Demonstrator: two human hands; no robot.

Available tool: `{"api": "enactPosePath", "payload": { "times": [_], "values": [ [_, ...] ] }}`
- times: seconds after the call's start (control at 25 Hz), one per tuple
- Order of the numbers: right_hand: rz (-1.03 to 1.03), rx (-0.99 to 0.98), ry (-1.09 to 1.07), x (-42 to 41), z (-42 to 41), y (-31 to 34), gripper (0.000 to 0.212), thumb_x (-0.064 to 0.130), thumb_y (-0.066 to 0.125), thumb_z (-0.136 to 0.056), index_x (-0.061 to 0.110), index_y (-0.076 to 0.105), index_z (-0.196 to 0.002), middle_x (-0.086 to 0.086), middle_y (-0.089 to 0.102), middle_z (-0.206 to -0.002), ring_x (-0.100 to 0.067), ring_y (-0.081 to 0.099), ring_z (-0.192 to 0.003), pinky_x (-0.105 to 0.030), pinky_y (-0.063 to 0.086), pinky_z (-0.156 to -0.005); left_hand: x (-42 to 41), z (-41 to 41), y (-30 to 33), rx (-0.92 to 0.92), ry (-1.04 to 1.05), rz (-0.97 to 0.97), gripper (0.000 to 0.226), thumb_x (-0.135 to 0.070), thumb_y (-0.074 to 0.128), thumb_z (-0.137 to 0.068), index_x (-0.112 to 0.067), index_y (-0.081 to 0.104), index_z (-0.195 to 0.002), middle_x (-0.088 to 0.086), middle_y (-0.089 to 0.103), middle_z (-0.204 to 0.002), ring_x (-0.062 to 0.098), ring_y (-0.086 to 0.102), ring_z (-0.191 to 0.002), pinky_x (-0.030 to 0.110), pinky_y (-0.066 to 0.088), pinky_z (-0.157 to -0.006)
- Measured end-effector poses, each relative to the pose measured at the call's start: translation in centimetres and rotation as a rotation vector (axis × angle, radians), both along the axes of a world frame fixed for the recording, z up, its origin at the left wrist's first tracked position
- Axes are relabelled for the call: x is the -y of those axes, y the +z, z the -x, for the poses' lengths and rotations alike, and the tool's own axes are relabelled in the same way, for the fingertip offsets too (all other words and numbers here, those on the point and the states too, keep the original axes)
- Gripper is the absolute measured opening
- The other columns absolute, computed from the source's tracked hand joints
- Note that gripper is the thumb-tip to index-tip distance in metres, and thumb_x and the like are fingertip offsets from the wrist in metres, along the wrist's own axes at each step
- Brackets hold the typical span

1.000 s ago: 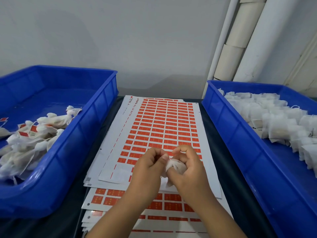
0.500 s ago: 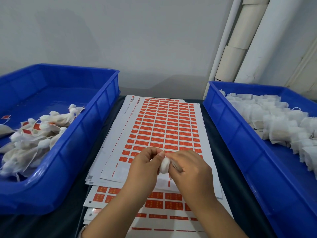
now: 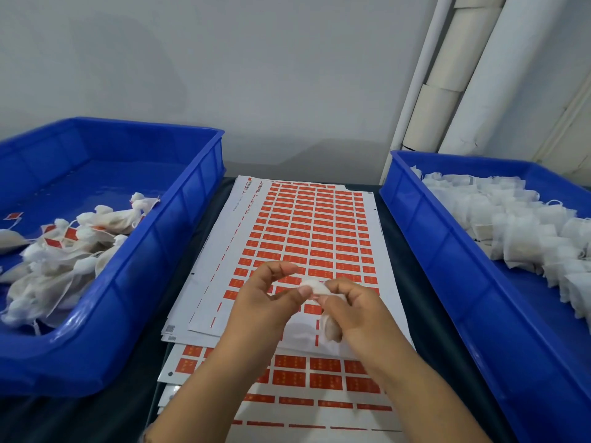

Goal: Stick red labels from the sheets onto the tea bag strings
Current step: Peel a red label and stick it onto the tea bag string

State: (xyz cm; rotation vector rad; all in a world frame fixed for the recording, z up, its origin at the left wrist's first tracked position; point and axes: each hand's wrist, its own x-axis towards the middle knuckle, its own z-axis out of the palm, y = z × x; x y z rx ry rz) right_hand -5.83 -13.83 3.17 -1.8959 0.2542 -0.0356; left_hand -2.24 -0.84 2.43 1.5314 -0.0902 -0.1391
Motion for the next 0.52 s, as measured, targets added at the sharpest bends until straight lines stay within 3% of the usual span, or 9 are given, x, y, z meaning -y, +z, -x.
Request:
{"api": "enactPosePath", "payload": {
  "times": [0.08,0.12,0.2,0.24,0.36,0.44,0.52],
  "values": [
    [-0.359,-0.117,0.085,0.4,0.2,0.2,0.015,0.027,0.054,-0.093,0.026,0.070,-0.091,0.002,0.060,-0.068,-0.012,0.056,-0.064,-0.018,0.049,-0.058,0.3,0.2,-0.1,0.003,0.056,-0.004,0.012,-0.021,0.070,-0.080,-0.031,0.064,-0.083,-0.021,0.065,-0.095,0.011,0.063,-0.093,0.029,0.053,-0.083],
    [-0.555,-0.151,0.123,0.5,0.2,0.1,0.013,0.022,0.056,-0.092,0.020,0.069,-0.098,-0.001,0.058,-0.071,-0.012,0.053,-0.062,-0.020,0.047,-0.055,0.5,0.3,-0.1,0.028,0.062,-0.020,0.011,-0.019,0.069,-0.081,-0.028,0.065,-0.077,-0.022,0.064,-0.093,0.006,0.063,-0.090,0.020,0.051,-0.078],
    [-0.840,-0.199,0.183,0.8,0.2,-0.1,0.029,0.017,0.063,-0.084,0.008,0.061,-0.111,-0.006,0.056,-0.080,-0.010,0.049,-0.058,-0.020,0.043,-0.048,0.7,0.7,-0.1,0.148,0.054,-0.125,0.024,-0.012,0.066,-0.084,-0.031,0.065,-0.069,-0.021,0.063,-0.088,-0.006,0.061,-0.083,0.004,0.045,-0.062],
    [-0.898,-0.207,0.197,1.0,0.1,-0.1,0.038,0.016,0.066,-0.079,0.007,0.058,-0.115,-0.007,0.056,-0.083,-0.010,0.049,-0.057,-0.020,0.043,-0.047,0.6,0.8,0.0,0.217,0.047,-0.200,0.032,-0.009,0.065,-0.084,-0.036,0.064,-0.069,-0.021,0.061,-0.088,-0.011,0.058,-0.085,0.001,0.043,-0.062],
    [-0.840,-0.203,0.173,1.1,0.0,-0.4,0.032,0.021,0.073,-0.077,0.011,0.064,-0.106,-0.006,0.057,-0.080,-0.011,0.052,-0.060,-0.022,0.046,-0.052,0.2,1.2,-0.2,0.334,0.001,-0.325,0.043,-0.009,0.064,-0.085,-0.050,0.060,-0.073,-0.028,0.057,-0.094,-0.016,0.048,-0.097,-0.002,0.041,-0.068],
    [-0.742,-0.198,0.115,1.2,-0.1,-0.5,0.013,0.021,0.066,-0.082,0.014,0.073,-0.091,-0.006,0.057,-0.079,-0.014,0.052,-0.068,-0.023,0.048,-0.058,0.1,1.3,0.0,0.384,-0.044,-0.405,0.037,-0.021,0.070,-0.082,-0.055,0.058,-0.076,-0.036,0.051,-0.099,-0.019,0.042,-0.101,-0.004,0.037,-0.070],
    [-0.692,-0.188,0.073,1.2,0.0,-0.6,0.018,0.019,0.060,-0.089,0.016,0.076,-0.081,-0.005,0.058,-0.079,-0.016,0.051,-0.074,-0.023,0.048,-0.059,-0.2,1.2,0.2,0.452,-0.037,-0.511,0.026,-0.032,0.072,-0.077,-0.053,0.058,-0.078,-0.037,0.048,-0.094,-0.016,0.043,-0.100,-0.003,0.039,-0.068]
  ]
}}
